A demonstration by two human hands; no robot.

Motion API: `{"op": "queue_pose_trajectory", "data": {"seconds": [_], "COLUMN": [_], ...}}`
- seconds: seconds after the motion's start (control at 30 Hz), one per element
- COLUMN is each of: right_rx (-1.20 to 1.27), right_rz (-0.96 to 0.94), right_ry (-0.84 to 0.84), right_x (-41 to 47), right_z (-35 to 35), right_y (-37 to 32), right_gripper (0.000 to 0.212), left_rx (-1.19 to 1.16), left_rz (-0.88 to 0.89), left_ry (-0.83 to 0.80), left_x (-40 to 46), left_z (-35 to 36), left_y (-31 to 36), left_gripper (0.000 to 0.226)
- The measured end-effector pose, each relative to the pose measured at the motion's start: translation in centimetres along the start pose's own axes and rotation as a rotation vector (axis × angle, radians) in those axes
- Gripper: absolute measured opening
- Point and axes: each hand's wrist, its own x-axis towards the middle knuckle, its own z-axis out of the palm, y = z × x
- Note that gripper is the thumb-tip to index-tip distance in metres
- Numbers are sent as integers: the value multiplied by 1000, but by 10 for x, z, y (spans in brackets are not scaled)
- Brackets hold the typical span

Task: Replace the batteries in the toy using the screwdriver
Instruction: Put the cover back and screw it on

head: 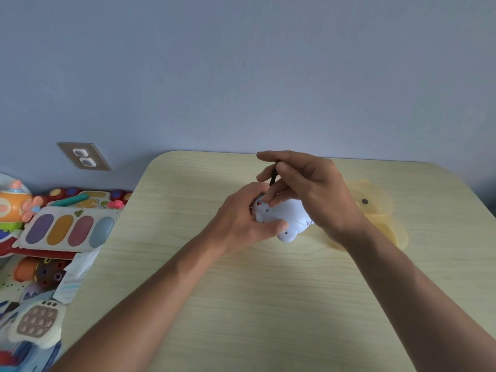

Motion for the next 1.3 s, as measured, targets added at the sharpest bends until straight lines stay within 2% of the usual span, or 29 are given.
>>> {"op": "queue_pose_trajectory", "data": {"seconds": [0.13, 0.27, 0.4, 0.53, 0.6, 0.7, 0.83, 0.97, 1.1, 1.2, 1.3], "right_rx": [11, 41, 22, 25, 33, 35, 28, -7, -28, -69, -69], "right_rz": [9, -10, -19, 1, 5, 2, 41, 30, 5, -30, -28], "right_ry": [52, 58, 10, 79, 95, 43, -1, 56, 82, 22, 22], "right_x": [4, 4, 0, 3, 4, 0, -2, 0, 1, -1, -3], "right_z": [0, 5, 3, 4, 6, 6, 4, 6, 5, 4, 2], "right_y": [-1, 1, 2, 1, 2, 2, 4, 6, 7, 6, 6], "right_gripper": [7, 9, 25, 6, 15, 12, 25, 6, 12, 30, 33], "left_rx": [-36, -39, -15, -25, -23, -44, -66, -32, -45, -40, -18], "left_rz": [-20, -16, 1, 3, 28, 41, 20, 12, -11, -9, -43], "left_ry": [3, -16, -5, 17, 6, -22, -22, -9, -5, -6, -7], "left_x": [0, -1, -1, 0, -1, 0, 0, -2, -1, 0, 1], "left_z": [1, 0, 0, 1, 0, 0, 1, 0, 1, 2, 1], "left_y": [-1, 1, 3, 0, 2, 3, 0, 3, -2, -4, -5], "left_gripper": [37, 42, 34, 29, 27, 34, 48, 35, 50, 55, 38]}}
